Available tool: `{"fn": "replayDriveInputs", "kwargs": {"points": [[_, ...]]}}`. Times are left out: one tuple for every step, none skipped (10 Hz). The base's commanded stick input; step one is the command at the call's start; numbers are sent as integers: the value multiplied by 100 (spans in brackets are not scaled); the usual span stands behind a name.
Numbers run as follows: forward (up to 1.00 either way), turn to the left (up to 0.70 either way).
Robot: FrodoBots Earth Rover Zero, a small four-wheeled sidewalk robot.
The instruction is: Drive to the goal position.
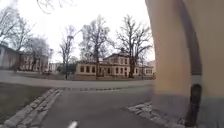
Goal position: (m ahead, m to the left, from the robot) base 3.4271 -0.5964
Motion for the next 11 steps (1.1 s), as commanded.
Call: {"fn": "replayDriveInputs", "kwargs": {"points": [[70, 0], [66, 0], [51, 0], [41, 0], [20, 0], [0, 0], [0, 0], [0, 0], [0, 0], [0, 0], [0, 62]]}}
